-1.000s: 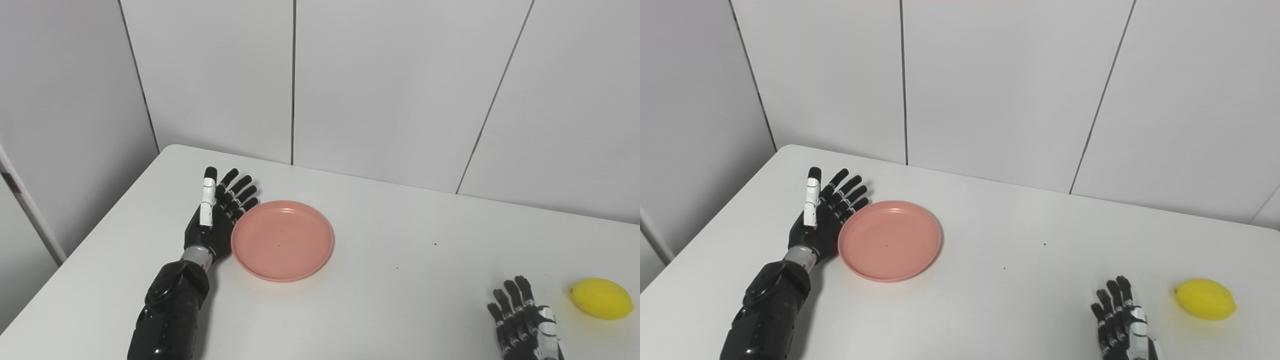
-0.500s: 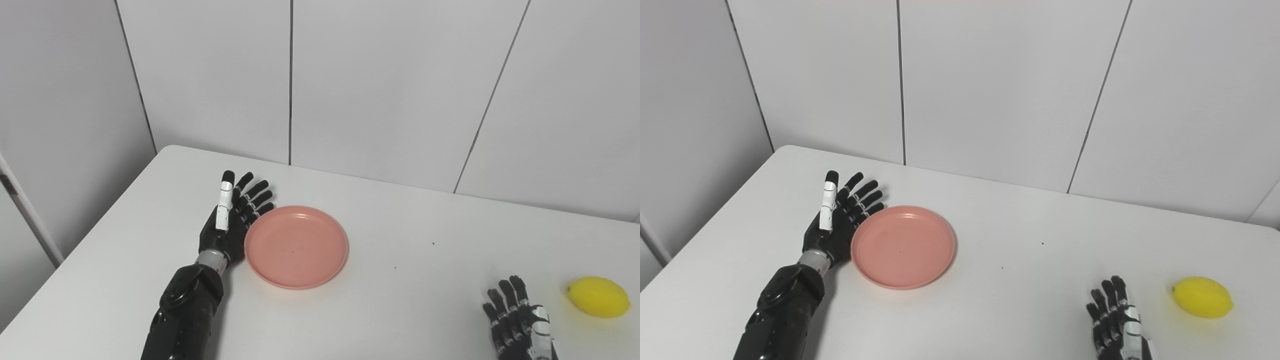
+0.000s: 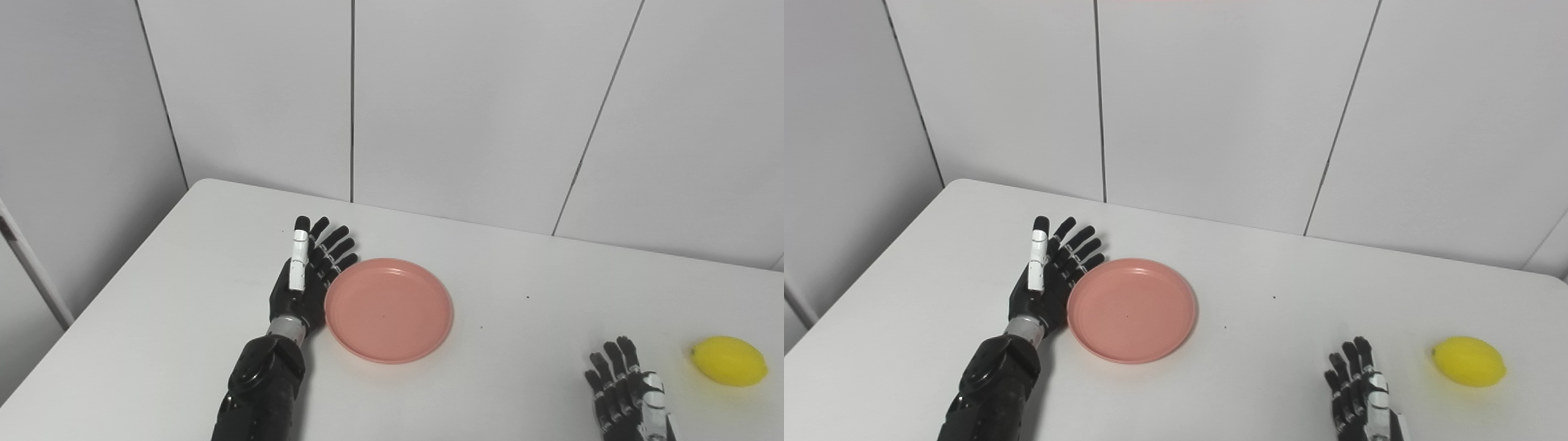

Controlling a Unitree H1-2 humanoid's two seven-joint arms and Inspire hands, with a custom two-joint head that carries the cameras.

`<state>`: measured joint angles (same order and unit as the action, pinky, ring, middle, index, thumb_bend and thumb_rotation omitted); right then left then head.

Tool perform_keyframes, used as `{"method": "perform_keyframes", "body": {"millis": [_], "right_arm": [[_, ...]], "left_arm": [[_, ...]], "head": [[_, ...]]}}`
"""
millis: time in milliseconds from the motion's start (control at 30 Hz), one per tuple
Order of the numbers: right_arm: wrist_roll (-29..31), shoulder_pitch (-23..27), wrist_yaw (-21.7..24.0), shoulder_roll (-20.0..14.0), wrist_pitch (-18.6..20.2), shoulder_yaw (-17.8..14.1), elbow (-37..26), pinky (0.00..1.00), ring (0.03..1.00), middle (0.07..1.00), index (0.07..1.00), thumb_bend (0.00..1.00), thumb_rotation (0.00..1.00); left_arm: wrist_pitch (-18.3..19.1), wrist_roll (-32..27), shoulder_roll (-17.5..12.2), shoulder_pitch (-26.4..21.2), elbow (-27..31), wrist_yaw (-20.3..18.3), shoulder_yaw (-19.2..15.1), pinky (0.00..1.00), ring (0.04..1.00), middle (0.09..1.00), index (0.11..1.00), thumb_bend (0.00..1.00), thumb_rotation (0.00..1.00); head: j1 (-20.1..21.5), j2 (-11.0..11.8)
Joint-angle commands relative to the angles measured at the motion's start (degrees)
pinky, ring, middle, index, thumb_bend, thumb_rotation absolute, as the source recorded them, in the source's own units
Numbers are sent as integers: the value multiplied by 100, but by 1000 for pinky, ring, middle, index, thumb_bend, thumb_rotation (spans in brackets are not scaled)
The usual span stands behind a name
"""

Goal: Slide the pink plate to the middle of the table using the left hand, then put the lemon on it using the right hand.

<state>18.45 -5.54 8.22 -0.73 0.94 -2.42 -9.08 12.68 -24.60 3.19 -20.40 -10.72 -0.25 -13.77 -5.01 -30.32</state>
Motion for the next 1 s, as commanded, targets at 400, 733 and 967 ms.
{"method": "perform_keyframes", "body": {"millis": [400, 733, 967], "right_arm": [[-126, -110, -44, 197, -1, 143, -43, 1000, 971, 985, 980, 724, 942], [-411, -110, -189, 398, 9, 304, -121, 1000, 951, 970, 977, 738, 946], [-544, -100, -316, 580, -68, 403, -107, 1000, 939, 959, 962, 707, 942]], "left_arm": [[75, 216, 361, 243, -40, 244, 149, 816, 810, 814, 915, 806, 804], [41, 168, 377, 185, -95, 152, 268, 797, 814, 811, 889, 819, 788], [113, 112, 396, 123, -91, 121, 298, 801, 815, 804, 889, 803, 773]], "head": [[305, -99], [834, -226], [1095, -286]]}}
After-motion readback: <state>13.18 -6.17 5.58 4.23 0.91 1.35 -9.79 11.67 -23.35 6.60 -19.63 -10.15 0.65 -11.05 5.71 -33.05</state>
